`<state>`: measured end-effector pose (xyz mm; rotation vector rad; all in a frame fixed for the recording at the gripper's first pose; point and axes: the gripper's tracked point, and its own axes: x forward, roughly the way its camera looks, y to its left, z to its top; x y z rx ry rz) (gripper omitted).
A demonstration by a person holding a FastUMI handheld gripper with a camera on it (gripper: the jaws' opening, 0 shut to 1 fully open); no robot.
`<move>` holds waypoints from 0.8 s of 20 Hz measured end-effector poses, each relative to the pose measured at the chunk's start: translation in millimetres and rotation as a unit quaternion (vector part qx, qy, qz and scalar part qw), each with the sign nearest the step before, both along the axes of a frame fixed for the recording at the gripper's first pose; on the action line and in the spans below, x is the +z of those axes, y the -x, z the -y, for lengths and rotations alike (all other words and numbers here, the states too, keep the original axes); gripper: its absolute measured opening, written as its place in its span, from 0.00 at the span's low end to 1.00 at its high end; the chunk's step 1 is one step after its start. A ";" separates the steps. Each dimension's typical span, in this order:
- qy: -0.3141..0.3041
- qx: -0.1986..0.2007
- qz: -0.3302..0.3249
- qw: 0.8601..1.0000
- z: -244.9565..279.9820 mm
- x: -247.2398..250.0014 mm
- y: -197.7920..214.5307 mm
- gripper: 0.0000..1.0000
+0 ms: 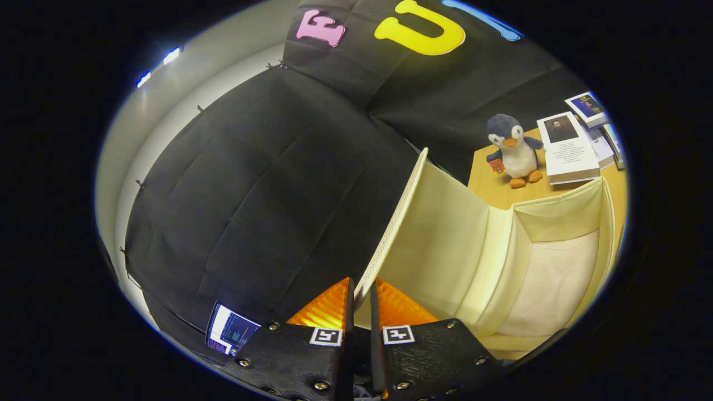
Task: Open the storage box then place both shoes into the box .Put the left shoe in first, then the right shoe, with the right side of both shoes facing outward in a uniform manner.
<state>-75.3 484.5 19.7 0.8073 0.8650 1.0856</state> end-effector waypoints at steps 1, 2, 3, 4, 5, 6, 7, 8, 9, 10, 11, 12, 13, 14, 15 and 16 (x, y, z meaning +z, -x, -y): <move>0.001 0.004 0.000 1.000 -4.9 -0.4 3.3 0.12; 0.017 0.003 0.005 1.000 -7.1 -4.7 4.5 0.13; 0.029 0.000 0.019 0.999 -6.9 -9.0 1.2 0.33; 0.037 -0.009 0.033 0.999 -4.2 -9.8 -3.8 0.54; 0.040 -0.016 0.045 0.998 -2.3 -8.4 -7.2 0.59; 0.041 -0.022 0.051 0.998 1.0 -8.4 -10.8 0.59; 0.047 -0.029 0.056 0.997 7.0 -11.0 -13.2 0.75; 0.057 -0.038 0.060 0.996 14.7 -15.9 -18.4 0.92; 0.069 -0.046 0.065 0.994 23.6 -20.5 -24.7 0.93; 0.079 -0.054 0.069 0.993 32.6 -24.0 -31.3 0.95; 0.088 -0.062 0.072 0.992 41.9 -27.8 -33.7 0.96; 0.095 -0.071 0.076 0.990 51.5 -29.9 -37.9 0.96; 0.100 -0.078 0.079 0.989 60.7 -31.2 -42.0 0.96; 0.107 -0.085 0.083 0.987 71.2 -34.3 -45.8 0.96; 0.116 -0.091 0.087 0.985 83.5 -36.4 -49.2 0.96; 0.126 -0.099 0.092 0.983 96.1 -39.5 -53.5 0.96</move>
